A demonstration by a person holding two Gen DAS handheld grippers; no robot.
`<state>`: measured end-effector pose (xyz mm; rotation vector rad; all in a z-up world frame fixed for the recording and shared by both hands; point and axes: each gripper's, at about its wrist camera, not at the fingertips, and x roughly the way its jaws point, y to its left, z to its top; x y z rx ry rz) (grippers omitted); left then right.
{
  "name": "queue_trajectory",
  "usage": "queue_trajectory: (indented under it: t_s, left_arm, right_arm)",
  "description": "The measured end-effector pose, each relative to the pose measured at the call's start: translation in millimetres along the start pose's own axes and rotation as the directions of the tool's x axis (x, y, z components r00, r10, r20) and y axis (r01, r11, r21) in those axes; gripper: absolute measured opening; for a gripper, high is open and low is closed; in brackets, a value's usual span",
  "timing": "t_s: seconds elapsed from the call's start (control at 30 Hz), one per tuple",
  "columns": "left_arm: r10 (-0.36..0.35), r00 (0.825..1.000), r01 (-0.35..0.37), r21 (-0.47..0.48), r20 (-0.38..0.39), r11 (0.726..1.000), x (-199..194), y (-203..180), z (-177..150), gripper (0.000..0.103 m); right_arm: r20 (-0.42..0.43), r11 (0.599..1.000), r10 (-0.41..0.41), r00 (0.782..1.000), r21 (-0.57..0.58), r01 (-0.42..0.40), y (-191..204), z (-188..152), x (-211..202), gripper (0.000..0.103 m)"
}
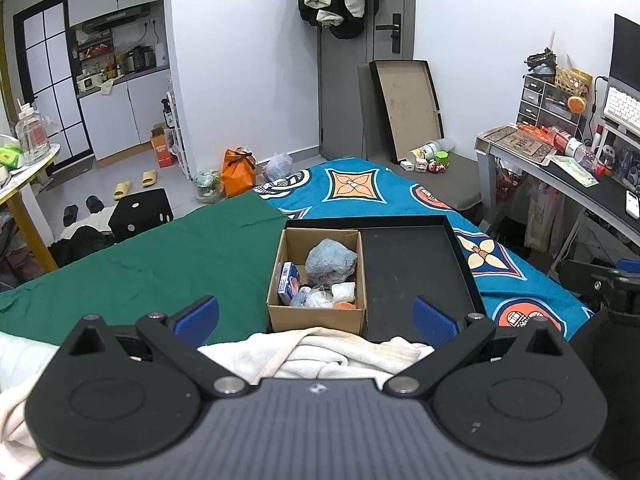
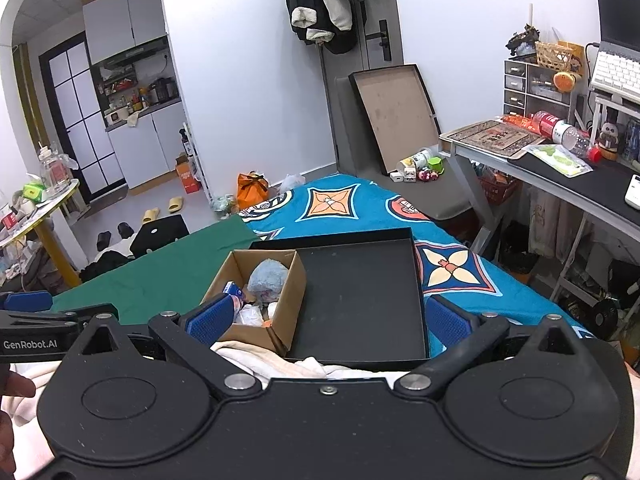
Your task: Organize soft objects
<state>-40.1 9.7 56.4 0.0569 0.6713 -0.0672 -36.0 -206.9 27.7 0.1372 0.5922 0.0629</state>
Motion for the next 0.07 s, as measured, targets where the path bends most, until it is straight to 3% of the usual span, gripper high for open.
queue_trajectory:
  t_s: [0.07]
  left_arm:
    - [0.006, 1.000, -0.006, 0.004, -0.003, 1.000, 3.6, -1.7, 1.0, 0.102]
  right_arm:
    - [-0.004, 1.000, 0.005, 1.000, 0.001, -0.005, -1.0, -0.3, 3.6, 0.103]
